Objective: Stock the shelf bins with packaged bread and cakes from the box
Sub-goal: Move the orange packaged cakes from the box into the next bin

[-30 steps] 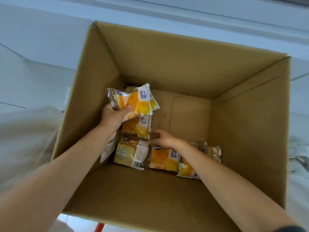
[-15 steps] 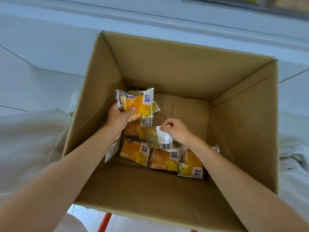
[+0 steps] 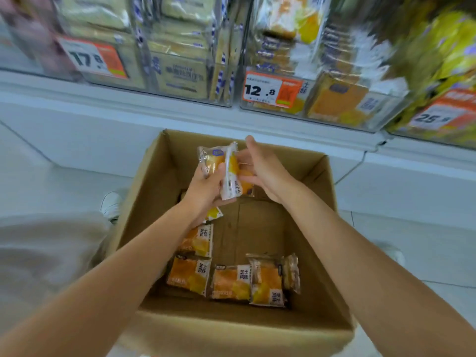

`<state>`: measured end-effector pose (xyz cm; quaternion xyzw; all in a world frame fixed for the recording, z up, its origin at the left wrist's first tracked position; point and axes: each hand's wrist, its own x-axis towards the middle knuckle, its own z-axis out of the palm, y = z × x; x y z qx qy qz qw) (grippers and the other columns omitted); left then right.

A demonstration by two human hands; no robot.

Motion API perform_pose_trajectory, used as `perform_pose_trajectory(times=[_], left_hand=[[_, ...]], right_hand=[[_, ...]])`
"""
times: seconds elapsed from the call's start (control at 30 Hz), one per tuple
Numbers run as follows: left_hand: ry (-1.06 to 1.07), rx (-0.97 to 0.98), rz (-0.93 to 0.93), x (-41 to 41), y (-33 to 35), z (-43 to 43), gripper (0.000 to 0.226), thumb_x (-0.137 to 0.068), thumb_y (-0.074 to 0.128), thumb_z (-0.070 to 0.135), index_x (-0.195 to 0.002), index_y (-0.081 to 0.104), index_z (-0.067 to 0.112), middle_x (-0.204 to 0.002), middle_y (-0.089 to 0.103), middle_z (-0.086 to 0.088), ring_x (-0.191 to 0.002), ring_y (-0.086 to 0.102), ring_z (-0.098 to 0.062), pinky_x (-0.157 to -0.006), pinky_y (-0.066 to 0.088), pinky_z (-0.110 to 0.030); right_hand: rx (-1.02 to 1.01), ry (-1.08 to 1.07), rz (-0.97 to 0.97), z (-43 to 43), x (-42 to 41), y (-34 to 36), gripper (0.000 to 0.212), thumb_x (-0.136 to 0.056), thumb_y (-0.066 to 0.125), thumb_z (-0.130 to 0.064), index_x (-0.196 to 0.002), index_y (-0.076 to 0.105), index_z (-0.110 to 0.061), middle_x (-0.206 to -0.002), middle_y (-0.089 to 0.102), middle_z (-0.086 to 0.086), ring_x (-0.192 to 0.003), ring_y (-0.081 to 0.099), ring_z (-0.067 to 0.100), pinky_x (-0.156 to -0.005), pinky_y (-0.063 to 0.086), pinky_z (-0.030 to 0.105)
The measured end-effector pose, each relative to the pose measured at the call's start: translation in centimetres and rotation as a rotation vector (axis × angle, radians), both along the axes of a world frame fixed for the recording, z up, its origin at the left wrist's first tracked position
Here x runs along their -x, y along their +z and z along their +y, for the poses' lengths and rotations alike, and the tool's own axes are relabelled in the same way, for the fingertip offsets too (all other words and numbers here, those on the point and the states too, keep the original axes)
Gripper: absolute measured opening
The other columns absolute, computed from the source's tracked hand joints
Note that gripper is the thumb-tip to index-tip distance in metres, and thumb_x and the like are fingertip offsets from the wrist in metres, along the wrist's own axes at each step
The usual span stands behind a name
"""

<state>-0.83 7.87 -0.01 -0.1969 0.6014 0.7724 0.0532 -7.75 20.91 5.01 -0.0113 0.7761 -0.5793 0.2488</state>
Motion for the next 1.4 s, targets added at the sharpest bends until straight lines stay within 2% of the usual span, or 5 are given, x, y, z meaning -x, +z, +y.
perform_pose_trajectory(times=[0.37, 0.73, 1.07, 1.23, 1.4], left_hand=[[-0.032, -0.488, -0.200, 1.0, 2.5, -1.2, 0.038, -0.085, 0.067, 0.020, -0.120, 0.059, 0.011, -0.121, 0.067, -0.018, -0.111, 0.066, -0.034, -0.081, 0.060, -0.049], [-0.358, -0.152, -0.110, 0.7, 6.8, -2.5, 0.051, -0.079, 0.068, 0.040, -0.126, 0.059, 0.022, -0.121, 0.070, -0.006, -0.114, 0.066, -0.025, -0.092, 0.054, -0.051], [-0.215, -0.326, 0.016, 0.8, 9.4, -1.1, 0.056, -0.076, 0.080, 0.033, -0.127, 0.063, 0.017, -0.120, 0.069, -0.010, -0.114, 0.065, -0.028, -0.093, 0.052, -0.057], [-0.332, -0.240, -0.050, 1.7, 11.0, -1.8, 0.058, -0.079, 0.075, 0.039, -0.130, 0.057, 0.019, -0.129, 0.065, -0.014, -0.118, 0.063, -0.031, -0.092, 0.053, -0.054], [-0.200, -0.253, 0.039, 4.2, 12.7, -0.7, 0.037, -0.098, 0.053, 0.031, -0.131, 0.053, 0.014, -0.123, 0.066, -0.016, -0.108, 0.068, -0.031, -0.085, 0.058, -0.049]], right_hand=[[-0.038, 0.077, -0.067, 4.9, 0.5, -1.2, 0.046, -0.092, 0.062, -0.041, -0.132, 0.052, -0.020, -0.129, 0.061, -0.004, -0.111, 0.059, 0.012, -0.102, 0.046, 0.037], [-0.326, 0.272, 0.553, 4.9, 1.6, 5.5, 0.046, -0.091, 0.066, -0.015, -0.134, 0.055, -0.027, -0.128, 0.046, 0.003, -0.115, 0.050, 0.015, -0.079, 0.040, 0.004], [-0.387, 0.068, 0.492, 2.1, -0.2, 4.4, 0.042, -0.089, 0.062, -0.048, -0.116, 0.061, -0.016, -0.116, 0.057, 0.004, -0.104, 0.057, 0.019, -0.080, 0.044, 0.029], [-0.456, 0.266, 0.860, 2.7, 0.0, 6.0, 0.059, -0.086, 0.067, -0.049, -0.138, 0.048, -0.032, -0.147, 0.038, -0.002, -0.139, 0.029, 0.020, -0.118, 0.016, 0.049], [-0.055, -0.023, 0.441, 3.8, 1.0, 8.2, 0.071, -0.081, 0.072, -0.048, -0.138, 0.034, -0.028, -0.132, 0.048, -0.007, -0.114, 0.053, 0.006, -0.089, 0.043, 0.018]])
